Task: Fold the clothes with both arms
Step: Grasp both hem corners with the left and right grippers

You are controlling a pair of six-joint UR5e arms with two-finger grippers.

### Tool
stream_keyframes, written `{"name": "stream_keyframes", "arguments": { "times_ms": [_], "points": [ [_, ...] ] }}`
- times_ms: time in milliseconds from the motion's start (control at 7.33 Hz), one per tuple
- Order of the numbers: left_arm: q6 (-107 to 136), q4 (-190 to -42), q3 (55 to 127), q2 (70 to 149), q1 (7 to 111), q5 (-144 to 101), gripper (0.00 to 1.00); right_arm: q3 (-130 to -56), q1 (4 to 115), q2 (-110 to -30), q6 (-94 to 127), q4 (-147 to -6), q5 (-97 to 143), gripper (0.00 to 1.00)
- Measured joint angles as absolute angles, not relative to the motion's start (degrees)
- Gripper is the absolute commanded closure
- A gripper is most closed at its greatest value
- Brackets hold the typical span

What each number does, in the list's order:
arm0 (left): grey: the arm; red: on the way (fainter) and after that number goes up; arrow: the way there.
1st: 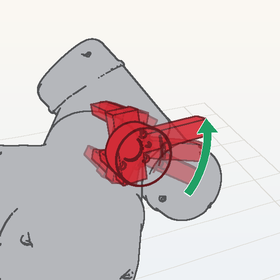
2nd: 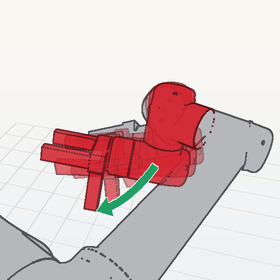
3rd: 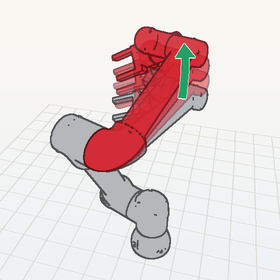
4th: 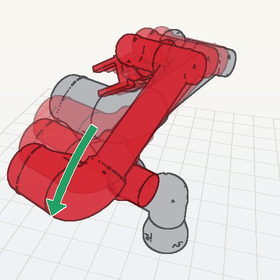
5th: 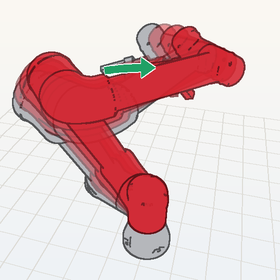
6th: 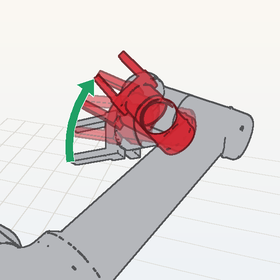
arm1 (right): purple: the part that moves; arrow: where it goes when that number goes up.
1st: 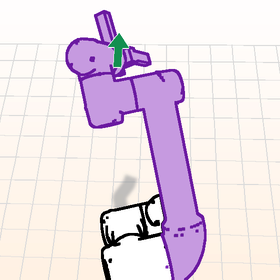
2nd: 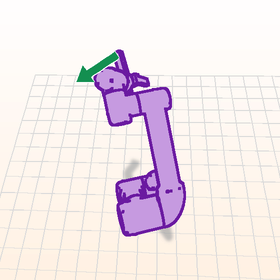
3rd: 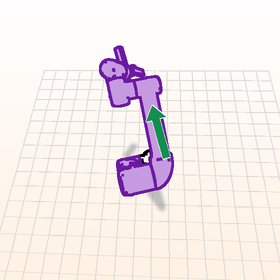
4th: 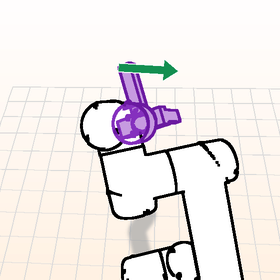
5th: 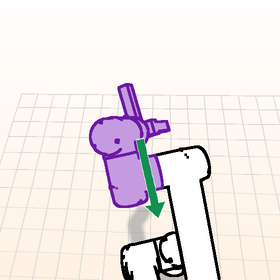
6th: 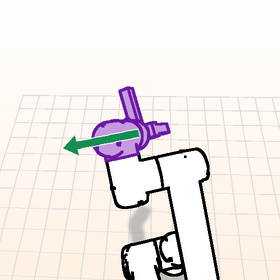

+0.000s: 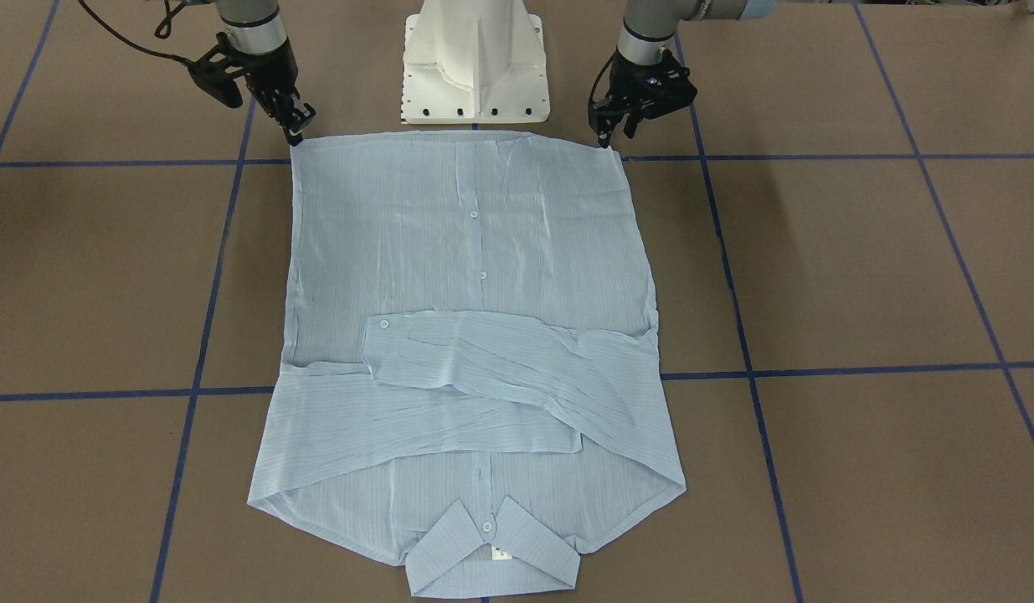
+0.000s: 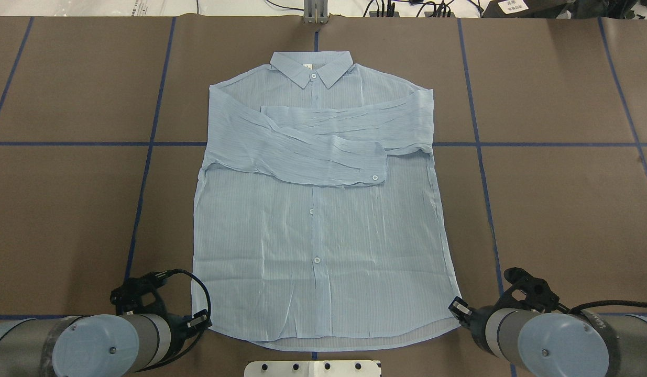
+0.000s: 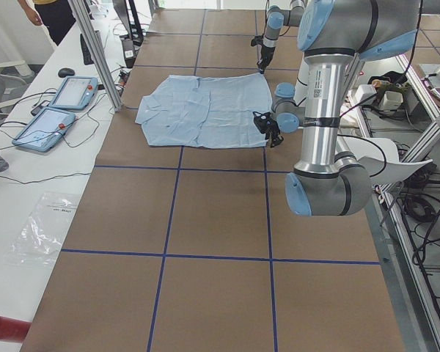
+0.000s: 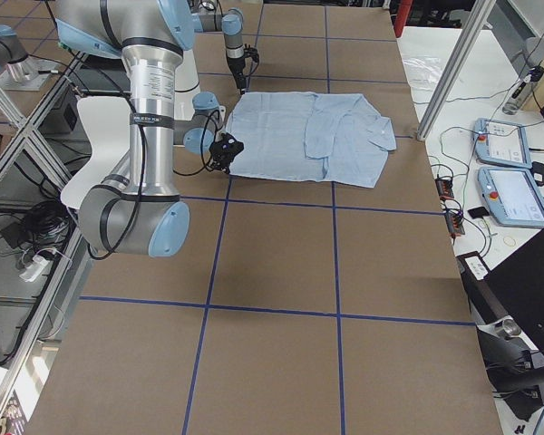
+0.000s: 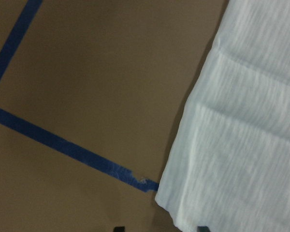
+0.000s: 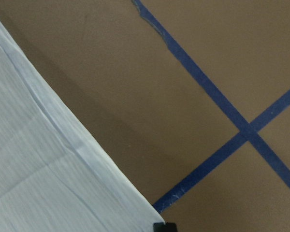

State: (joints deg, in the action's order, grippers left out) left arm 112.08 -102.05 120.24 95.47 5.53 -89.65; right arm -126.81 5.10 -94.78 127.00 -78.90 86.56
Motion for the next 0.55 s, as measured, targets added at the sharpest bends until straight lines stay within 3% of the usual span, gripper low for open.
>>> {"name": "stream_keyframes", "arguments": {
  "times_ms": [546],
  "points": [
    [111.8,-102.1,119.5,96.4,5.8,-89.6,0.43,-126.7,5.0,-94.9,127.0,-78.9,86.5,1.00]
  ]
}}
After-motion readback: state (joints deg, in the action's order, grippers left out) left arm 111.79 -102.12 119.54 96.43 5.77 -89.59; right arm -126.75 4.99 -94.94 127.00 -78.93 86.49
